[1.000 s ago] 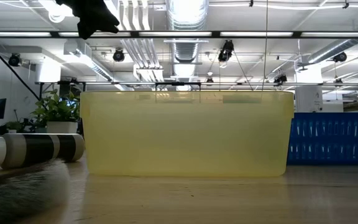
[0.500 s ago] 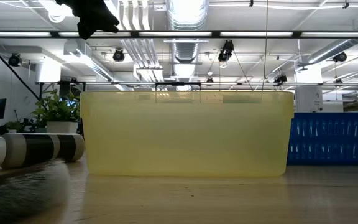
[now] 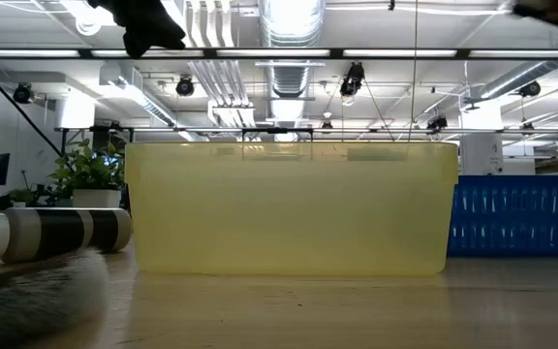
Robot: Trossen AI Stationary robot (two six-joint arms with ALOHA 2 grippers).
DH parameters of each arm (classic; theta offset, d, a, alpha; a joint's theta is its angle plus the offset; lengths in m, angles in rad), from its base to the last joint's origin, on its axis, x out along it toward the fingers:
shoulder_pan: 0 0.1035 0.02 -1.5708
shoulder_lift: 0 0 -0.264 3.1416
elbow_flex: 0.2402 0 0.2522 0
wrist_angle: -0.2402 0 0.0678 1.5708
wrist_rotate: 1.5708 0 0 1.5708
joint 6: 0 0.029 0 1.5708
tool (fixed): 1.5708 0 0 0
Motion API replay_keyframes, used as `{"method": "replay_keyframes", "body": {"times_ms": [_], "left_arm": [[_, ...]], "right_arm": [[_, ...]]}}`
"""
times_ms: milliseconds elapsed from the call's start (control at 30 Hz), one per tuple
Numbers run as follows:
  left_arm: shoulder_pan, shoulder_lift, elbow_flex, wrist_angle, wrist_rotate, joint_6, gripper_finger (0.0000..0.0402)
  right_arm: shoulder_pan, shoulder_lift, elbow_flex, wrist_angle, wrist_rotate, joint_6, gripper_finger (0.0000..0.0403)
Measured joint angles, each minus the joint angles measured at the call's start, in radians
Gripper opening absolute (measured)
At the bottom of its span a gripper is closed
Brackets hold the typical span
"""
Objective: Pick & Place Paint Supplies
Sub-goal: Put the red paint bottle into the blue bin
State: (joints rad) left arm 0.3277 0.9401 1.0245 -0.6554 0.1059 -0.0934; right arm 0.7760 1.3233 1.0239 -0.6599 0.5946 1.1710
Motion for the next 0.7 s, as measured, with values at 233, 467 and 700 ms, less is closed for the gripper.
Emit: {"method": "replay_keyframes", "body": {"times_ms": [233, 467, 700], "left_arm": [[-0.001, 0.0, -0.017, 0.001, 0.0, 0.057, 0.0128], [-0.001, 0.0, -0.079, 0.006, -0.001, 0.084, 0.0128], [-0.001, 0.0, -0.111, 0.123, 0.011, 0.083, 0.0128]], "right_arm": [[-0.209, -0.065, -0.089, 0.068, 0.053, -0.117, 0.0112], [-0.367, -0.108, -0.256, 0.438, 0.096, -0.237, 0.0112], [-0.456, -0.117, -0.37, 0.916, 0.145, -0.437, 0.0112]]}}
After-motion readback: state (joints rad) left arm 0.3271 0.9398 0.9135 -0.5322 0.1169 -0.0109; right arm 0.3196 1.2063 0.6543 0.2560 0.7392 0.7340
